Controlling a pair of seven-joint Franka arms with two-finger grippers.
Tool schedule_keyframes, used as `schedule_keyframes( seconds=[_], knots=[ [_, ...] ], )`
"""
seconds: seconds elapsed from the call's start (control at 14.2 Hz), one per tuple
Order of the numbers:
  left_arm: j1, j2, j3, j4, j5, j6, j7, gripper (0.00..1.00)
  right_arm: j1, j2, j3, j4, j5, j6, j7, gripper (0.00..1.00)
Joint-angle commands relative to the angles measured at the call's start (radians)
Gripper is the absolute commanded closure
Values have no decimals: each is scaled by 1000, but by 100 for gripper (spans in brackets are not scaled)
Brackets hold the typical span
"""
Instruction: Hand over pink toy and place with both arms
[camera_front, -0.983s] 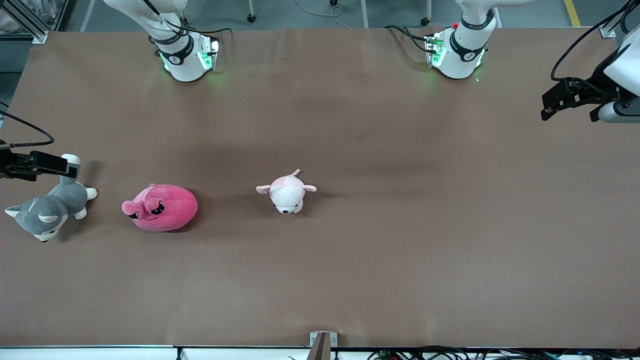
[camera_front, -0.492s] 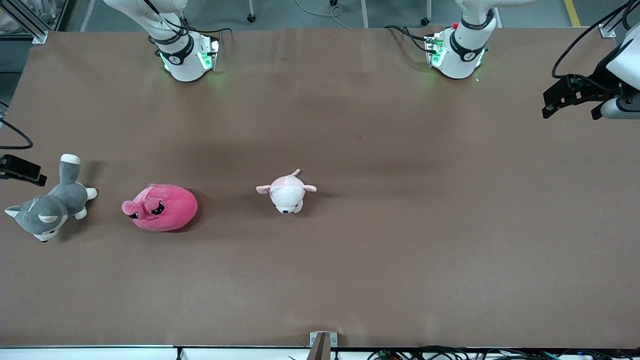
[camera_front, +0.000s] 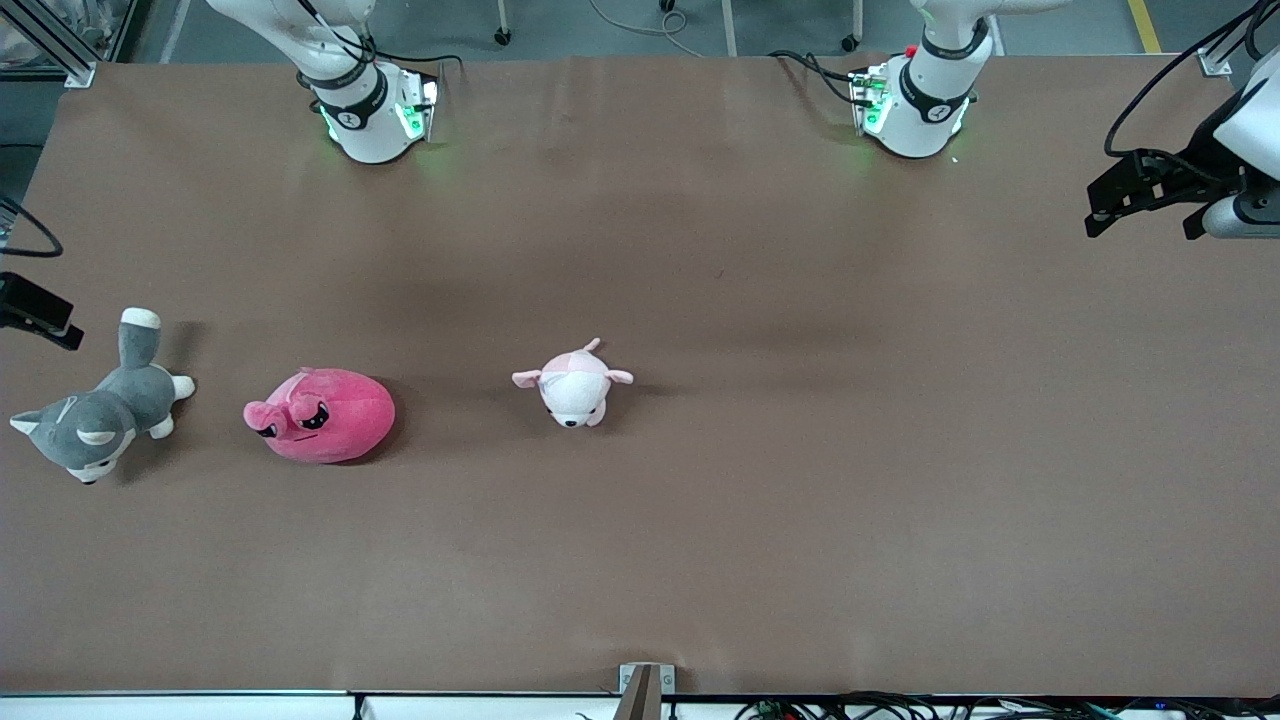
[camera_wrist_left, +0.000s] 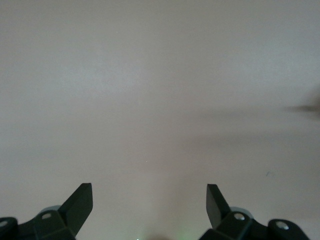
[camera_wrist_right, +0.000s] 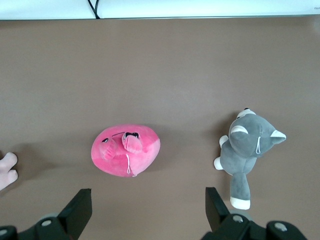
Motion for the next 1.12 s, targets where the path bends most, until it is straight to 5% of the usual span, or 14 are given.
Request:
schedule_keyframes(
  seconds=[0.0, 0.49, 1.05],
  knots=[
    [3, -25, 1, -20, -14, 14, -8, 0, -3, -81, 11, -98, -16, 29, 22, 0],
    [3, -20, 2, -17, -14, 12, -1, 0, -3, -173, 11, -224, 4, 35, 22, 0],
    [3, -12, 2, -3, -2, 4, 9, 0, -8, -181, 8, -233, 7, 26, 28, 0]
  ],
)
